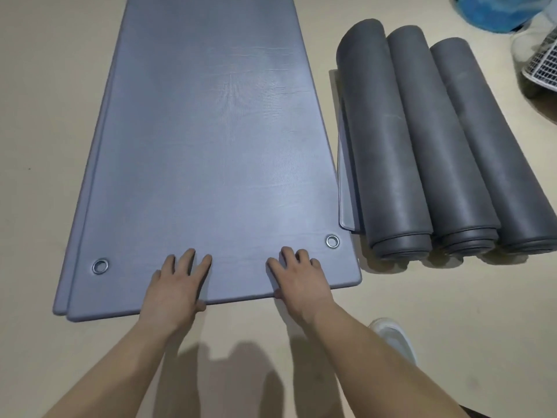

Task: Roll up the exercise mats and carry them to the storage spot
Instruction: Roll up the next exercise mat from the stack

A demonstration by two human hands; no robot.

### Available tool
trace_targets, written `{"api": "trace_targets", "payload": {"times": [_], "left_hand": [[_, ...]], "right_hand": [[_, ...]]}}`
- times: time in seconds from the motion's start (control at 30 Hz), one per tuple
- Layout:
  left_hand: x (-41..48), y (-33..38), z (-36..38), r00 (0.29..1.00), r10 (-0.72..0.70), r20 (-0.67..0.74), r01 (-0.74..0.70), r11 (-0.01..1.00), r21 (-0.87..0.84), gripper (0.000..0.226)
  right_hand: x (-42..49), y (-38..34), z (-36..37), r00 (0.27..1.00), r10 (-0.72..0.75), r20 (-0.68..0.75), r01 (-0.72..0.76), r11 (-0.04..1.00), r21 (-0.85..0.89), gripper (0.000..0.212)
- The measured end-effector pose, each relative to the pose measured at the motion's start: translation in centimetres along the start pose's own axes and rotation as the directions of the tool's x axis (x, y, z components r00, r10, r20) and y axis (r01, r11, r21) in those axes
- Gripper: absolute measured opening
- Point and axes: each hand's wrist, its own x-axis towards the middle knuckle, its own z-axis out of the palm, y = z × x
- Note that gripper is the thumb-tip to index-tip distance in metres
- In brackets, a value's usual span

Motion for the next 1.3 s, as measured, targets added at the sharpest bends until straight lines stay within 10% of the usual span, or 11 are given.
{"api": "trace_targets", "payload": {"times": [0.2,0.53,0.77,0.93,1.3], "left_hand": [[-0.3,-1.4,0.9,0.993,0.115,0.018,-0.116,0.993,0.038,0.092],[-2.0,-2.8,-1.8,0.972,0.236,-0.009,-0.236,0.972,0.004,0.041],[-8.6,-3.6,-5.7,0.998,-0.03,-0.053,0.028,0.999,-0.041,0.024],[-12.2,-4.2,-6.9,0.999,-0.045,-0.009,0.045,0.998,-0.038,0.016],[-2.9,-4.6,-8.2,0.791,-0.263,-0.553,0.214,0.965,-0.153,0.022]], "right_hand": [[0.4,1.7,-0.2,0.991,-0.097,0.088,0.102,0.993,-0.06,0.076],[-1.0,1.3,-2.2,0.986,-0.15,0.075,0.149,0.989,0.022,0.026],[-4.6,-3.0,-5.9,0.988,0.003,-0.153,0.036,0.968,0.248,0.024],[-6.7,-5.0,-8.2,0.968,-0.006,-0.251,0.026,0.997,0.079,0.019],[0.9,-2.5,-7.3,0.907,0.028,-0.42,-0.047,0.998,-0.034,0.02]]}}
